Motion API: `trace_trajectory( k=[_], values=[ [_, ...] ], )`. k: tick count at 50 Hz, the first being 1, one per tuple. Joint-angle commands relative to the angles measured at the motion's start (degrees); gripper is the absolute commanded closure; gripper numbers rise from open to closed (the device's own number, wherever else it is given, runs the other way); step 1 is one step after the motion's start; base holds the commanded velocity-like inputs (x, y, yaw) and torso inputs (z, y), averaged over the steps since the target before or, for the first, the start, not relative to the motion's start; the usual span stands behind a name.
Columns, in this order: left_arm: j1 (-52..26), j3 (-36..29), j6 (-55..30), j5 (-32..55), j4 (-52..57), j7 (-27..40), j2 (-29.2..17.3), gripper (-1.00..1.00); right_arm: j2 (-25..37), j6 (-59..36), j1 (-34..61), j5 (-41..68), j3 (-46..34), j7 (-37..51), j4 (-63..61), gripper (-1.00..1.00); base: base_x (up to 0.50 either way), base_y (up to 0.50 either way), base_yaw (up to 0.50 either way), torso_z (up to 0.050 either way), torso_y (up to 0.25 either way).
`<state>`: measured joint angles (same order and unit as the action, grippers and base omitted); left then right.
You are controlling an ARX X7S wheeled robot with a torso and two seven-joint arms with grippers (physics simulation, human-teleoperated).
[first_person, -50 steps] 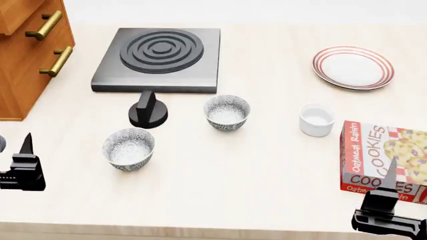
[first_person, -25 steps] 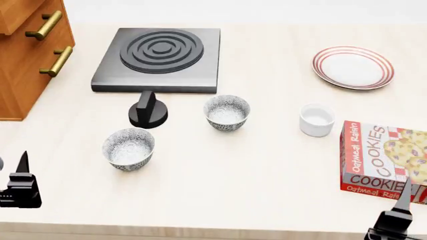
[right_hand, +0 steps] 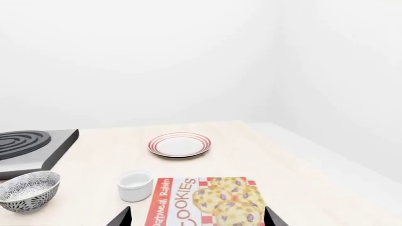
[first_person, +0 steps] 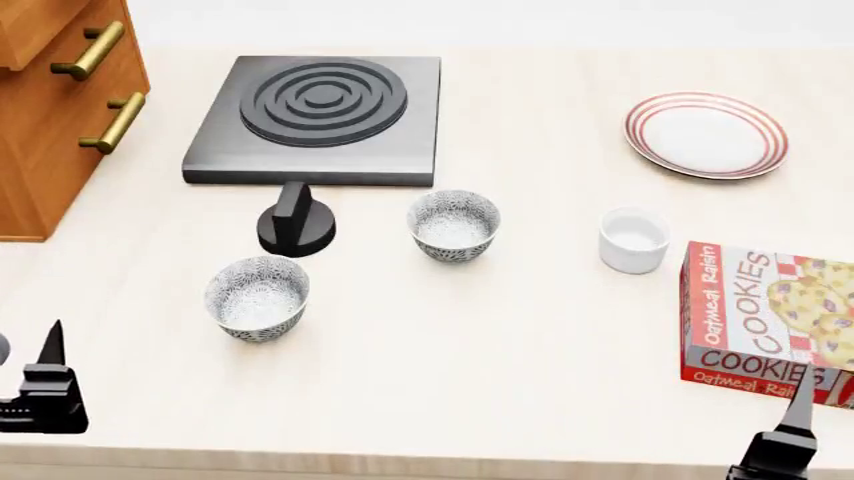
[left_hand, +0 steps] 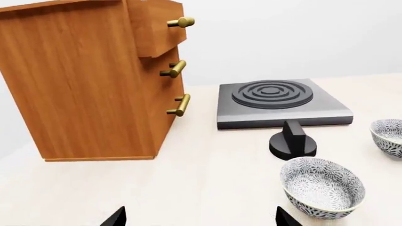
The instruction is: Pick the akita bowl next to the ramekin and place it on the plate.
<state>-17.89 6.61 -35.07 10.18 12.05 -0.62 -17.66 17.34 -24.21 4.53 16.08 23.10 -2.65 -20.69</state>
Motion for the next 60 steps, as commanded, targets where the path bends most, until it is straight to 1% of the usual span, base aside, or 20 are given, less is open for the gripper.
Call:
trace_trajectory(
  k=[1,12,17,28,30,50,60],
  values=[
    [0.62,-0.14,1.21,0.51,-1.20,-0.56,-0.08,-1.00,0.19,0.46,-0.25,0.11,-0.24,0.00,0.11,-1.00,0.00,0.00,0.00,0.000,0.000],
    [0.69,-0.08,1.18,0.78,-1.14,-0.32,-0.18,-1.00,0.10,1.30,-0.43,0.46,-0.08,0.03,0.53,-1.00,0.00,0.00,0.00,0.000,0.000],
    [0.59,-0.33,1.36,0.62,-1.55,-0.21,-0.31,-1.00,0.16,1.09,-0.31,0.38,-0.17,0.43,0.41,-1.00,0.00,-0.21,0.00,0.000,0.000],
    [0.51,-0.46,0.07,1.08,-0.62,-0.04,-0.53,-1.00,0.30,1.23,-0.44,0.73,-0.07,0.65,0.08,-1.00,0.00,-0.30,0.00,0.000,0.000],
    [0.55,-0.47,1.10,1.05,-1.66,-0.21,-0.47,-1.00,0.34,1.35,-0.40,0.73,-0.12,0.64,0.21,-1.00,0.00,-0.30,0.00,0.000,0.000],
    [0.32,-0.66,1.20,1.44,-2.03,0.04,-0.67,-1.00,0.65,1.18,-0.46,1.31,-0.24,0.95,0.09,-1.00,0.00,-0.30,0.00,0.000,0.000],
    [0.24,-0.83,1.61,1.53,-2.50,0.11,-0.76,-1.00,0.74,0.93,-0.40,1.67,-0.30,1.16,0.02,-1.00,0.00,-0.18,0.00,0.000,0.000]
  ],
)
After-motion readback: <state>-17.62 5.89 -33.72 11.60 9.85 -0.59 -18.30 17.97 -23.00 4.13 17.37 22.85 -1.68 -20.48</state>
